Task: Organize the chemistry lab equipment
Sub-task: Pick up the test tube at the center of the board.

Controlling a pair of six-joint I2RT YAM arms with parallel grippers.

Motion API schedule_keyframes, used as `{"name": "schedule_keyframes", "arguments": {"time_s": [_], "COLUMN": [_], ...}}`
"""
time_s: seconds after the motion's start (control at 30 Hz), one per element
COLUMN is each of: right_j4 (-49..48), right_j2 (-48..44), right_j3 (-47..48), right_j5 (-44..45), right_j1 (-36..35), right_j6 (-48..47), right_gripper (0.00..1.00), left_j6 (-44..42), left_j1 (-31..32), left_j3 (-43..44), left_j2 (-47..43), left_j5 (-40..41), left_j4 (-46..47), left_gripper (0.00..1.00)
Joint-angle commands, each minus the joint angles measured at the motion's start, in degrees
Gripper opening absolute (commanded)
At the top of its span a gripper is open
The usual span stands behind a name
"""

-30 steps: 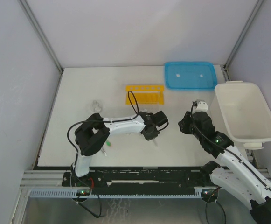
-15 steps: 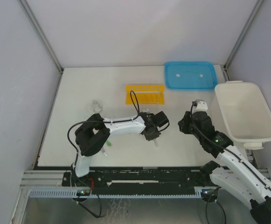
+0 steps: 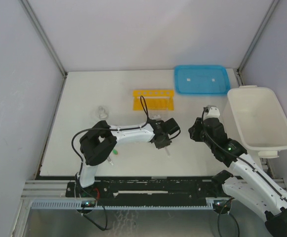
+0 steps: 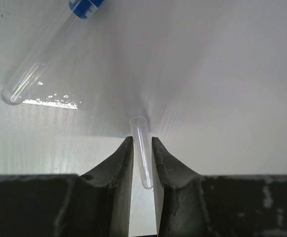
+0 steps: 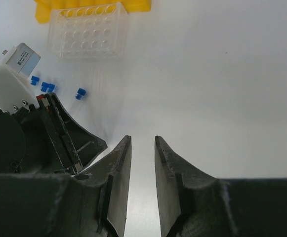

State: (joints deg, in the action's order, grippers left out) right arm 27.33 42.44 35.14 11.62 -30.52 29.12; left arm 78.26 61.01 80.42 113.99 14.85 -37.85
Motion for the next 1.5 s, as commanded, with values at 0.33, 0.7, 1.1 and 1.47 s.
{"name": "schedule_keyframes", "arguments": {"time_s": [0.33,0.7,1.1,1.47], "right_j4": [-1.71,-1.05,-0.97,-1.13], "right_j2": [-1.43,-2.52,-3.26,-3.16], "right_j3": [-0.33,-0.33,-0.29,-0.29], "right_j5": [1.36,1.98,0.34,-0.17], "right_j1": [-0.5,-0.24,1.45,1.85], "right_j6": [-0.73,-0.78,-1.21,-1.35], "right_gripper": [0.25,0.25,0.25,0.25], "left_j6": [-19.98,-57.41,-90.06,-100.61], "left_j1": [0.7,0.61,3.71,2.36], "left_j3": [-1.03,-0.13,-27.89,-17.5], "left_j2": [-6.46,-5.84,-22.49,-20.25], "left_j5": [9.62,3.36,2.04,-16.35], "left_j4": [3.63,12.33,36.82,20.74], "left_gripper": [0.25,0.17,0.17,1.0]}}
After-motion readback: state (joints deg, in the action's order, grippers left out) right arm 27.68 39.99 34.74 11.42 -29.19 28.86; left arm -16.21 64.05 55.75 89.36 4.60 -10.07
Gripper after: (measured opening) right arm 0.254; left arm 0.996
